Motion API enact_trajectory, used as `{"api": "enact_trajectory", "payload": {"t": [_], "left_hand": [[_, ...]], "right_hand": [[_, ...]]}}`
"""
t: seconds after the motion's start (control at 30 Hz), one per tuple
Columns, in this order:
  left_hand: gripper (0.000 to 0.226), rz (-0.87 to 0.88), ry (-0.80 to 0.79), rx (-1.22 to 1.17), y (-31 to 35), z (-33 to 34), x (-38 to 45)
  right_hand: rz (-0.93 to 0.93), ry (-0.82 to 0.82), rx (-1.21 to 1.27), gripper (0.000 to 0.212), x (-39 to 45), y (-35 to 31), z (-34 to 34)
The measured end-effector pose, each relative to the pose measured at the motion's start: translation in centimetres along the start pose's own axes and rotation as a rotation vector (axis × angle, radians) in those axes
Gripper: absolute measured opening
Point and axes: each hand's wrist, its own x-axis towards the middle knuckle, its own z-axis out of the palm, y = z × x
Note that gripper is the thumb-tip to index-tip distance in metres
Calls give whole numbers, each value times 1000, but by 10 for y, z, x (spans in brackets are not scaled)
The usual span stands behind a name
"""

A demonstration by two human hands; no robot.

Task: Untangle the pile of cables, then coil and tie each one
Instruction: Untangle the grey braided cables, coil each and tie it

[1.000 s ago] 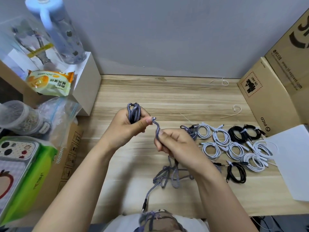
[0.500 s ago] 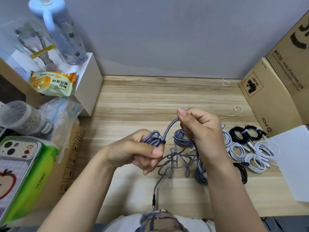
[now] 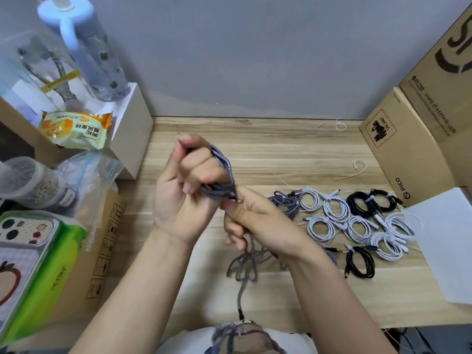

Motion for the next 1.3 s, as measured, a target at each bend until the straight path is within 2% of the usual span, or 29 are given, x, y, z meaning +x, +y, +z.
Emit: {"api": "enact_trajectory", "payload": {"t": [0.03,0.1,0.2,0.37,0.47,0.53,0.63,0.73,0.8,0.83,0.93,1.0,1.03,1.1,1.2,1.3], "left_hand": [[18,40,32,-17,4,-1,1],[19,103,90,-22,13,-7,4],[19,178,135,54,23,-18,6],[14,315,92,-70,29,-34,10],[23,473,280,238,27,-35,17],[27,563,380,465,24,-34,20],[25,646,450,653,19,-31,20],[20,691,474,887,15,-31,21],[17,637,494,1190,14,-37,22],[19,556,498,1377,15,-42,21],[28,88,356,1846,12,-51,14],[42,-214,242,1957,5,-52,9],[45,-296,197,1938,3,-51,7],[37,-334,160,1767,4,-46,6],[10,-250,98,1513,7,-37,4],[7,-182,5,1395,7,-35,1]], "right_hand": [[19,-48,15,9,-2,2,1],[81,-91,29,11,-6,3,5],[161,-64,38,17,-12,1,7],[198,1,0,15,-13,2,4],[241,94,-38,15,-12,6,2],[265,196,-69,26,-11,11,0],[301,302,-207,31,-9,19,-2],[277,322,-285,20,-7,19,-5],[203,368,-334,23,-9,14,-9],[149,401,-356,26,-11,12,-11],[-36,502,-486,27,-13,4,-20],[-89,568,-511,26,-13,3,-25],[-103,593,-481,26,-14,3,-27],[-126,639,-433,23,-15,2,-28],[-156,742,-370,18,-14,-1,-32],[-206,780,-255,21,-12,-3,-37]]}}
